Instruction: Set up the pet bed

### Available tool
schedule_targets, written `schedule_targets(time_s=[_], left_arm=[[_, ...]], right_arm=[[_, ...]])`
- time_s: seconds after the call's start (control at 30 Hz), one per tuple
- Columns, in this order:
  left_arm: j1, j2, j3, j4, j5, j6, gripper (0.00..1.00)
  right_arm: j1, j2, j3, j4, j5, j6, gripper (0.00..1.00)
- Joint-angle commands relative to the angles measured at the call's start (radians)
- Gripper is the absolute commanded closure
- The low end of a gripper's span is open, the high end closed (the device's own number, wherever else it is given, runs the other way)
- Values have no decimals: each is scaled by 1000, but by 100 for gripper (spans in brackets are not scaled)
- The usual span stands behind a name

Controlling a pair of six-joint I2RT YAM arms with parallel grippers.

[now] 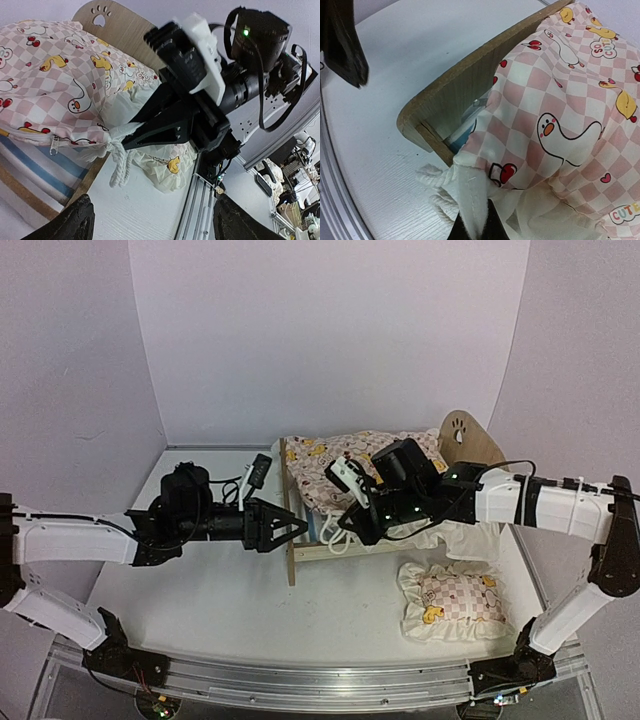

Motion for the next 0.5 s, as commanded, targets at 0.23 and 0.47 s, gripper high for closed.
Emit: schedule_targets(time_s=[0.23, 0.47], left_arm=[[-56, 258, 118, 216, 8, 93, 28], [-58, 311, 174, 220, 44, 84, 64]], right_arm=[[-45, -82, 50, 48, -329, 74, 100], [-53, -102, 55, 25, -332, 89, 100]])
